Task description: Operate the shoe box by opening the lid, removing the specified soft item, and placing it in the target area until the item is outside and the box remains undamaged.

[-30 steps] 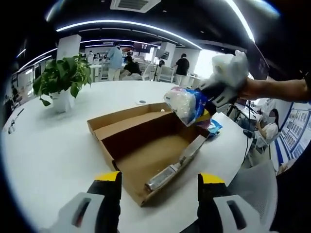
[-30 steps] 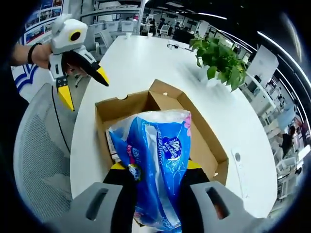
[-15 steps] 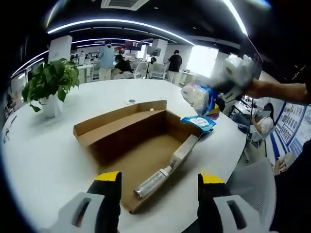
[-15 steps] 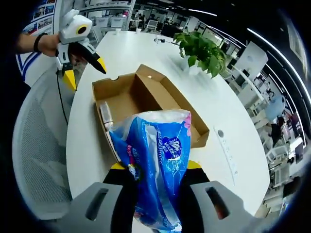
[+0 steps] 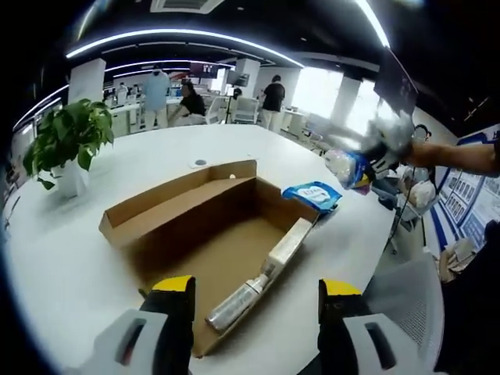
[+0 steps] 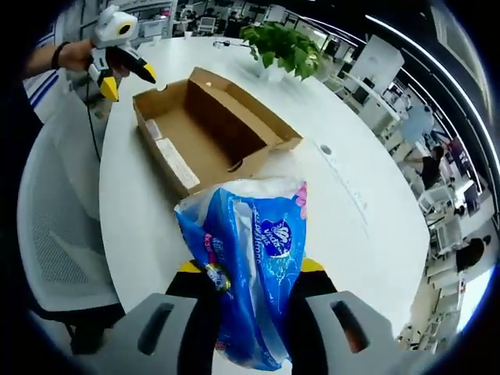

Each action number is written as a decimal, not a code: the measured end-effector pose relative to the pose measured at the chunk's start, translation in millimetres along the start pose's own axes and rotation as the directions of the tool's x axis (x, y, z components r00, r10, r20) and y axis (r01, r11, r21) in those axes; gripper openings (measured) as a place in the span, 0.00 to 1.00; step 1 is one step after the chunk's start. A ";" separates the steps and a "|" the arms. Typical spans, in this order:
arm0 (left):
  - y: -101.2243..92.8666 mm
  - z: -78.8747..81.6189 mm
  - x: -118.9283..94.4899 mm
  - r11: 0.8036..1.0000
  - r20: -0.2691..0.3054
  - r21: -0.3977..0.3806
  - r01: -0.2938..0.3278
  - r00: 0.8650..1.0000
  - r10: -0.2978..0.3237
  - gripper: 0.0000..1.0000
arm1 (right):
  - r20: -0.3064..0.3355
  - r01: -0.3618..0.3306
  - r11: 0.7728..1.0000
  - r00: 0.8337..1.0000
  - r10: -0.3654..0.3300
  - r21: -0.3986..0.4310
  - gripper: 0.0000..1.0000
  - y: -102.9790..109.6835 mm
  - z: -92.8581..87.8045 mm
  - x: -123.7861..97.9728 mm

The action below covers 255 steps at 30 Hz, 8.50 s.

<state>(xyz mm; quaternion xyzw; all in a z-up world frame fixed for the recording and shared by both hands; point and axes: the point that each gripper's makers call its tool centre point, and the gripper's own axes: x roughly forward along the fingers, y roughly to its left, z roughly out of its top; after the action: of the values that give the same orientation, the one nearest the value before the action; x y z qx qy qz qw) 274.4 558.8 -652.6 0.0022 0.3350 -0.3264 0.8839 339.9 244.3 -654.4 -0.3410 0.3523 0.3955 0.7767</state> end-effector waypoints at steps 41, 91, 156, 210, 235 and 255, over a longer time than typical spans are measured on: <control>-27.6 0.1 4.2 0.998 -0.007 -0.044 -0.036 0.999 0.036 0.65 | -0.144 0.013 0.999 0.990 -0.008 0.040 0.27 -46.2 -109.6 -16.1; -12.6 -8.7 -18.2 0.986 -0.065 -0.078 -0.148 0.988 0.143 0.65 | -0.406 -0.194 0.943 0.911 0.071 -0.270 0.39 -99.9 -193.9 67.0; -14.1 -20.5 -20.6 0.985 0.036 -0.165 -0.052 0.998 0.059 0.65 | 0.006 0.024 0.848 0.999 -0.032 0.529 0.47 -45.3 -87.5 -3.7; 5.4 -31.6 -26.8 0.974 0.078 -0.219 -0.056 0.994 0.075 0.65 | 0.109 -0.373 0.922 0.926 0.363 0.101 0.50 72.3 118.2 96.6; -2.9 -44.5 -15.7 0.978 0.051 -0.209 -0.012 0.998 0.023 0.65 | -0.089 -0.492 0.862 0.870 0.484 -0.119 0.48 90.8 115.0 128.1; 0.1 -44.9 -14.9 0.978 0.042 -0.208 -0.020 0.999 0.030 0.65 | -0.117 -0.498 0.845 0.867 0.484 -0.196 0.48 83.7 122.5 144.3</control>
<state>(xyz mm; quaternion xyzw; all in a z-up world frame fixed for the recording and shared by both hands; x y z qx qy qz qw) 239.6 577.4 -678.6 -0.0930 0.3472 -0.2785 0.8906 365.6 435.3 -729.8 -0.3356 0.4063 0.6062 0.5957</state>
